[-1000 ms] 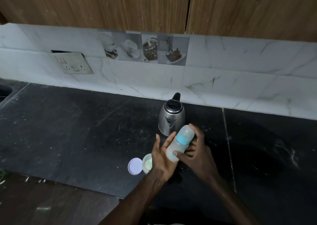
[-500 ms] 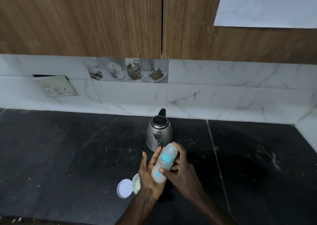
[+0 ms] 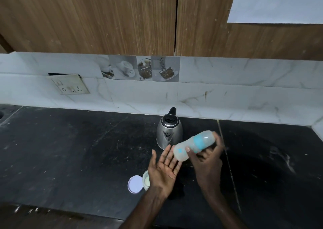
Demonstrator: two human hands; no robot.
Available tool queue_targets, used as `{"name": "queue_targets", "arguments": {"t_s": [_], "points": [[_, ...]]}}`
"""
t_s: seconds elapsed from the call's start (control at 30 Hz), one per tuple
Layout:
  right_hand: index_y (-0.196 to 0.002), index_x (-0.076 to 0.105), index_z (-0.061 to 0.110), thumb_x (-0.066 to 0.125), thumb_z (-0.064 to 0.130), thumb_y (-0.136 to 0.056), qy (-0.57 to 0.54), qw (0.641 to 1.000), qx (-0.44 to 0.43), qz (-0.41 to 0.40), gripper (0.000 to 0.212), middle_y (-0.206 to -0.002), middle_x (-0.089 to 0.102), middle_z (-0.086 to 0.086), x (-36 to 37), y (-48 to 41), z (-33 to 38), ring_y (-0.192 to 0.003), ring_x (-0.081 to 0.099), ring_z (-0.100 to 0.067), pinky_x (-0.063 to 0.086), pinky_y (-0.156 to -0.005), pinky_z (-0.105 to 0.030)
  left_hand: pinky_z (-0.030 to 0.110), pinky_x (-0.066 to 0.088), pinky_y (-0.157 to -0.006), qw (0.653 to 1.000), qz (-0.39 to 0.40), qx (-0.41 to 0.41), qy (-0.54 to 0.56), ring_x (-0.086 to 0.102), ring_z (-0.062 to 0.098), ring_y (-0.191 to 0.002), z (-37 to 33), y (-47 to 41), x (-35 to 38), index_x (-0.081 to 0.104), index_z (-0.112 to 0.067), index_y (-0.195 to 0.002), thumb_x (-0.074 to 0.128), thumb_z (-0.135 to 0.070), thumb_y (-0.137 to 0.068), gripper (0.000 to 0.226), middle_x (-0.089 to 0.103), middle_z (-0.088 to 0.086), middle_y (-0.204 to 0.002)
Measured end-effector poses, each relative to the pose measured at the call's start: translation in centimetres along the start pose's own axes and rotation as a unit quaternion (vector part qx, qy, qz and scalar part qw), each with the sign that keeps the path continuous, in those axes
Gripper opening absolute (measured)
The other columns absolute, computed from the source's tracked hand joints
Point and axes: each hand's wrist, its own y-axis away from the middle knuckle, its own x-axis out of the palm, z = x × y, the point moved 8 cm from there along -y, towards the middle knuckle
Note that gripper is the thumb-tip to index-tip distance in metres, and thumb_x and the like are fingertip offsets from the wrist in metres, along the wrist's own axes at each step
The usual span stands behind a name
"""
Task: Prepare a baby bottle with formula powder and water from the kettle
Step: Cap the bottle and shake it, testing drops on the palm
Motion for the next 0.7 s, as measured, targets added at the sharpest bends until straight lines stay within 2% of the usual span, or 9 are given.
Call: {"name": "queue_targets", "arguments": {"t_s": [0.07, 0.13, 0.23, 0.33, 0.5, 0.53, 0.6, 0.67, 0.7], "points": [[-0.148, 0.028, 0.055, 0.092, 0.026, -0.078, 0.073, 0.991, 0.011, 0.109, 0.099, -0.119, 0.074, 0.009, 2.7, 1.8, -1.3, -0.095, 0.076, -0.004, 0.064, -0.084, -0.033, 0.056, 0.031, -0.129, 1.0, -0.007, -0.014, 0.006, 0.056, 0.042, -0.142, 0.3, 0.4, -0.2, 0.063, -0.004, -0.145, 0.054, -0.059, -0.101, 0.071, 0.064, 0.024, -0.147], [-0.145, 0.022, 0.067, 0.091, 0.036, -0.079, 0.114, 0.977, 0.024, 0.18, 0.1, -0.115, 0.073, 0.015, 4.2, 3.4, -2.2, -0.092, 0.075, -0.002, 0.062, -0.085, -0.034, 0.06, 0.029, -0.129, 0.999, -0.016, -0.032, -0.008, 0.053, 0.048, -0.144, 0.5, 0.7, -0.7, 0.062, -0.005, -0.146, 0.056, -0.059, -0.1, 0.071, 0.062, 0.027, -0.148], [-0.144, 0.018, 0.07, 0.088, 0.037, -0.082, 0.125, 0.969, 0.019, 0.21, 0.099, -0.118, 0.071, 0.014, 4.4, 3.8, -2.5, -0.094, 0.074, -0.001, 0.06, -0.083, -0.024, 0.058, 0.026, -0.131, 0.999, -0.009, -0.042, -0.018, 0.049, 0.048, -0.147, 0.5, 1.2, -1.6, 0.061, -0.007, -0.149, 0.054, -0.059, -0.101, 0.071, 0.061, 0.027, -0.149], [-0.143, 0.025, 0.065, 0.09, 0.037, -0.081, 0.116, 0.968, 0.019, 0.223, 0.095, -0.132, 0.066, 0.016, 4.4, 3.6, -1.9, -0.101, 0.073, -0.002, 0.061, -0.088, -0.03, 0.053, 0.028, -0.131, 0.999, 0.001, -0.052, -0.01, 0.049, 0.046, -0.148, 0.0, 1.5, -1.8, 0.06, -0.006, -0.149, 0.053, -0.058, -0.102, 0.071, 0.063, 0.027, -0.147], [-0.145, 0.018, 0.068, 0.096, 0.039, -0.073, 0.103, 0.968, 0.027, 0.225, 0.11, -0.14, 0.063, 0.014, 6.1, 4.6, -0.6, -0.11, 0.071, -0.001, 0.063, -0.089, -0.031, 0.052, 0.049, -0.114, 0.998, 0.028, -0.057, -0.021, 0.058, 0.043, -0.139, -0.7, 2.0, -1.5, 0.056, -0.007, -0.154, 0.049, -0.06, -0.104, 0.073, 0.059, 0.025, -0.153], [-0.147, 0.015, 0.07, 0.095, 0.035, -0.074, 0.102, 0.97, 0.024, 0.221, 0.113, -0.144, 0.062, 0.007, 6.5, 5.1, 0.1, -0.112, 0.07, -0.002, 0.061, -0.091, -0.028, 0.053, 0.05, -0.113, 0.997, 0.032, -0.061, -0.022, 0.06, 0.043, -0.136, -0.8, 2.0, -1.7, 0.057, -0.008, -0.153, 0.049, -0.06, -0.105, 0.072, 0.059, 0.025, -0.152], [-0.158, 0.001, 0.059, 0.086, 0.015, -0.087, 0.08, 0.971, 0.018, 0.223, 0.118, -0.159, 0.046, -0.022, 7.3, 6.1, 1.9, -0.13, 0.063, -0.016, 0.049, -0.101, -0.011, 0.056, 0.043, -0.121, 0.997, 0.024, -0.077, -0.013, 0.061, 0.044, -0.133, -0.9, 2.1, -2.0, 0.061, -0.008, -0.149, 0.049, -0.059, -0.106, 0.068, 0.063, 0.025, -0.148], [-0.162, -0.003, 0.051, 0.079, 0.01, -0.093, 0.053, 0.973, 0.042, 0.222, 0.115, -0.163, 0.033, -0.032, 7.7, 6.8, 2.7, -0.142, 0.052, -0.028, 0.043, -0.107, -0.008, 0.058, 0.036, -0.126, 0.996, 0.013, -0.093, -0.002, 0.059, 0.046, -0.136, -0.7, 2.2, -2.5, 0.064, -0.007, -0.145, 0.051, -0.057, -0.106, 0.065, 0.065, 0.025, -0.145], [-0.164, -0.003, 0.049, 0.08, 0.01, -0.093, 0.053, 0.976, 0.044, 0.206, 0.115, -0.162, 0.031, -0.034, 7.7, 6.8, 2.2, -0.142, 0.052, -0.028, 0.046, -0.1, -0.006, 0.059, 0.035, -0.126, 0.995, 0.008, -0.099, -0.004, 0.058, 0.046, -0.138, -0.7, 2.1, -2.7, 0.064, -0.006, -0.145, 0.051, -0.057, -0.105, 0.065, 0.065, 0.026, -0.146]]}}
